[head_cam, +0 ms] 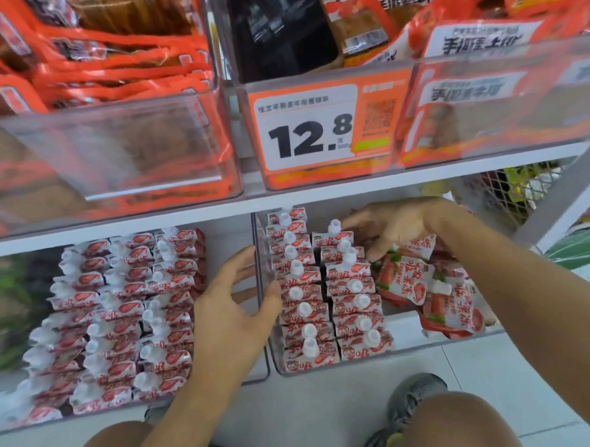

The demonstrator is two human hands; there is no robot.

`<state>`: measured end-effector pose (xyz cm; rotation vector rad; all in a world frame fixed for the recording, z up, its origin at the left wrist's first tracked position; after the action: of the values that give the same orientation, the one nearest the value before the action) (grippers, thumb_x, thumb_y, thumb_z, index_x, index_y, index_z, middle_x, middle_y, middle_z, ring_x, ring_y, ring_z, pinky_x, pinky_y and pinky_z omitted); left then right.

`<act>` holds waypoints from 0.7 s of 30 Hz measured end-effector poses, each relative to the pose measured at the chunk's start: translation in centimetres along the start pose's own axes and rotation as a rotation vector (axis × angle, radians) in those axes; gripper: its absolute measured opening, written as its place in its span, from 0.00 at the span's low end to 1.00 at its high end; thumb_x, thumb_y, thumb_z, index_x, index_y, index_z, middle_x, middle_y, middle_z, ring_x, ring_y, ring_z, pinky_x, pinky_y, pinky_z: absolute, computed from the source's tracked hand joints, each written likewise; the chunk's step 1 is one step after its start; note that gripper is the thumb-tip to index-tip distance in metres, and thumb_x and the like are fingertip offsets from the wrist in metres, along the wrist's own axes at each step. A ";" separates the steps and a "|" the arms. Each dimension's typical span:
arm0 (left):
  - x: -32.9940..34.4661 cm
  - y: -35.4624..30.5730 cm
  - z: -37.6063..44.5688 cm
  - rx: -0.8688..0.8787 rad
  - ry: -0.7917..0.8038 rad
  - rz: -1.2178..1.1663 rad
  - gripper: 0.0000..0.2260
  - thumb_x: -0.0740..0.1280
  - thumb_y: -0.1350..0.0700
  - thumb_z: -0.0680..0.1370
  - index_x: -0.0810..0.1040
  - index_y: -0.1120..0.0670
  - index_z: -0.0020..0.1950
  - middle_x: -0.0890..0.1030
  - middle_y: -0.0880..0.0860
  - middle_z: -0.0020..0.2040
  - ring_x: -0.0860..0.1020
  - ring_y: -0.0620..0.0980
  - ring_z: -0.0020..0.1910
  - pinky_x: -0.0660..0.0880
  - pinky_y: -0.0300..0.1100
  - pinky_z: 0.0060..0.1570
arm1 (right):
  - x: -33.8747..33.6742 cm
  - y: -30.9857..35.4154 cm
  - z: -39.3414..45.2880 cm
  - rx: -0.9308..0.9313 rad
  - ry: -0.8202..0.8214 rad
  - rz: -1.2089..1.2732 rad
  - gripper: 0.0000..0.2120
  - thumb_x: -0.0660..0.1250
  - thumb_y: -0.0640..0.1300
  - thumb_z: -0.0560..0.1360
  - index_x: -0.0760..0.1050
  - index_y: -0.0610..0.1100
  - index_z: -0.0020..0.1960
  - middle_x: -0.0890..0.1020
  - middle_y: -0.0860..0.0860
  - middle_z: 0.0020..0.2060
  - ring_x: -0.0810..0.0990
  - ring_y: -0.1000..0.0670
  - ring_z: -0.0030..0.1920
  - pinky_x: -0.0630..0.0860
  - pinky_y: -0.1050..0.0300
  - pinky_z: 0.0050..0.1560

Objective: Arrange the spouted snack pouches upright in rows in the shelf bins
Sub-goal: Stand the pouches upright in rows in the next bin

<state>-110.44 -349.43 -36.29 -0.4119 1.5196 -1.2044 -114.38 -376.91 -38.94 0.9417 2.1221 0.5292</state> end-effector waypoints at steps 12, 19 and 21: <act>0.4 -1.5 0.6 0.045 -0.010 0.229 0.25 0.73 0.55 0.73 0.70 0.51 0.69 0.74 0.46 0.61 0.73 0.43 0.59 0.68 0.39 0.62 | -0.3 -0.8 0.8 -0.099 -0.374 -0.116 0.23 0.81 0.49 0.65 0.80 0.52 0.58 0.81 0.56 0.60 0.77 0.52 0.61 0.71 0.49 0.66; 6.5 -7.1 3.6 0.390 0.301 0.505 0.23 0.69 0.48 0.76 0.71 0.52 0.68 0.73 0.51 0.65 0.70 0.49 0.65 0.65 0.39 0.63 | 0.8 -1.0 0.6 -0.005 -0.280 -0.192 0.29 0.72 0.53 0.74 0.67 0.63 0.72 0.70 0.55 0.72 0.71 0.48 0.69 0.69 0.50 0.69; 9.3 -6.2 5.8 0.342 0.471 0.570 0.28 0.68 0.44 0.75 0.67 0.54 0.71 0.71 0.53 0.68 0.70 0.51 0.66 0.68 0.44 0.63 | 1.0 -0.9 0.4 -0.042 -0.278 -0.190 0.27 0.71 0.50 0.75 0.67 0.63 0.72 0.74 0.56 0.69 0.74 0.49 0.66 0.70 0.50 0.68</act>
<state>-110.55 -361.93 -35.28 0.5395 1.6218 -1.1033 -114.96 -376.68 -40.19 0.7337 1.9163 0.3253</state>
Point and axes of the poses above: each hand's wrist, its own z-axis towards the middle knuckle, its own x-axis out of the palm, y = z × x, the point moved 5 cm from there along z, towards the middle knuckle
